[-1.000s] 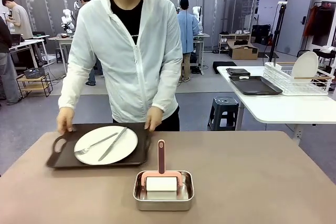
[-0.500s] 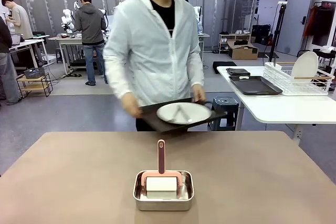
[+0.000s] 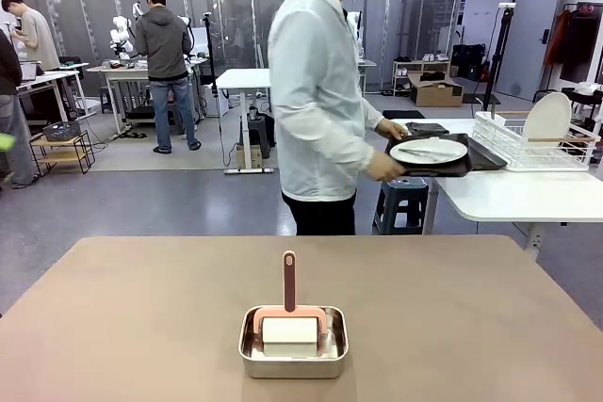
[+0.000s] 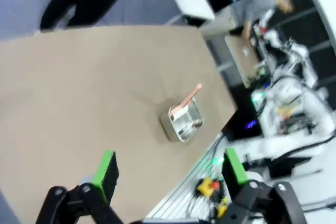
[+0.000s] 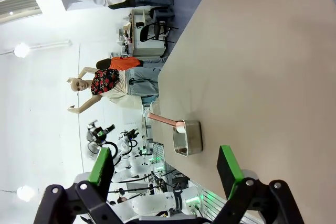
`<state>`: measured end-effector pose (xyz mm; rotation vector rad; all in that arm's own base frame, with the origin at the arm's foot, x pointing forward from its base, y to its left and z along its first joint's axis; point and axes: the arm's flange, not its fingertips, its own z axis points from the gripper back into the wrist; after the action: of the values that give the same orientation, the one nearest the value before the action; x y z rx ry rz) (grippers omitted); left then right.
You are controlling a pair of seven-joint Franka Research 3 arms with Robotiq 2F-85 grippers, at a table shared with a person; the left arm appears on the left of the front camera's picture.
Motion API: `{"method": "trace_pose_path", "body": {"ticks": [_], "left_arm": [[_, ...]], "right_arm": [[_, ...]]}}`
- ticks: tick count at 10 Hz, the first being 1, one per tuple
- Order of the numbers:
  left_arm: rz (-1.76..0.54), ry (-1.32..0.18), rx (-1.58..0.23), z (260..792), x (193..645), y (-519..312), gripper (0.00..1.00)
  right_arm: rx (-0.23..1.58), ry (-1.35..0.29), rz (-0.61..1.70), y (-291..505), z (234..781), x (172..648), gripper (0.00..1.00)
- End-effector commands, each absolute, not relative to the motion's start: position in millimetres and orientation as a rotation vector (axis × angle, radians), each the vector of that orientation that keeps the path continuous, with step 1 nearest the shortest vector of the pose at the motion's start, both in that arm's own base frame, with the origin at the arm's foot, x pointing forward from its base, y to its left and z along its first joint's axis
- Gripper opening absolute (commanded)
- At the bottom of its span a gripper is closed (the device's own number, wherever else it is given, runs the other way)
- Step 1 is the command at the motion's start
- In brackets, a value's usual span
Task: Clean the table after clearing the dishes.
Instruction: When the right (or left) Handle tray is removed, use the right hand (or left hand) to clean the right (or left) side of the table with the Lint Roller.
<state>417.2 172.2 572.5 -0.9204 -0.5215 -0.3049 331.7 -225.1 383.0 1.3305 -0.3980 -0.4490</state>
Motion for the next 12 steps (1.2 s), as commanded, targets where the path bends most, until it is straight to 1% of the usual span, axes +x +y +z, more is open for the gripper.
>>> {"method": "trace_pose_path", "body": {"ticks": [1,3,4,6,7,8,9,11,12], "left_arm": [[-0.608,-0.441,-0.75,601,457,93,1.0],[-0.88,-0.315,-0.557,622,478,-7,1.0],[-0.955,-0.254,-0.471,620,483,-45,1.0],[-1.113,-0.159,-0.411,602,481,-113,1.0],[-1.193,-0.14,-0.35,586,474,-143,1.0],[-1.226,-0.148,-0.252,575,470,-158,1.0],[-1.291,-0.137,-0.221,558,462,-180,1.0],[-1.314,-0.116,-0.233,540,460,-200,1.0],[-1.276,-0.137,-0.302,539,461,-198,1.0]], "right_arm": [[1.337,-0.399,-0.444,-226,386,332,1.0],[1.337,-0.399,-0.444,-226,386,332,1.0],[1.337,-0.399,-0.444,-226,386,332,1.0],[1.337,-0.399,-0.444,-226,386,332,1.0],[1.337,-0.399,-0.444,-226,386,332,1.0],[1.337,-0.399,-0.444,-226,386,332,1.0],[1.337,-0.399,-0.444,-226,386,332,1.0],[1.337,-0.399,-0.444,-226,386,332,1.0],[1.337,-0.399,-0.444,-226,386,332,1.0]]}}
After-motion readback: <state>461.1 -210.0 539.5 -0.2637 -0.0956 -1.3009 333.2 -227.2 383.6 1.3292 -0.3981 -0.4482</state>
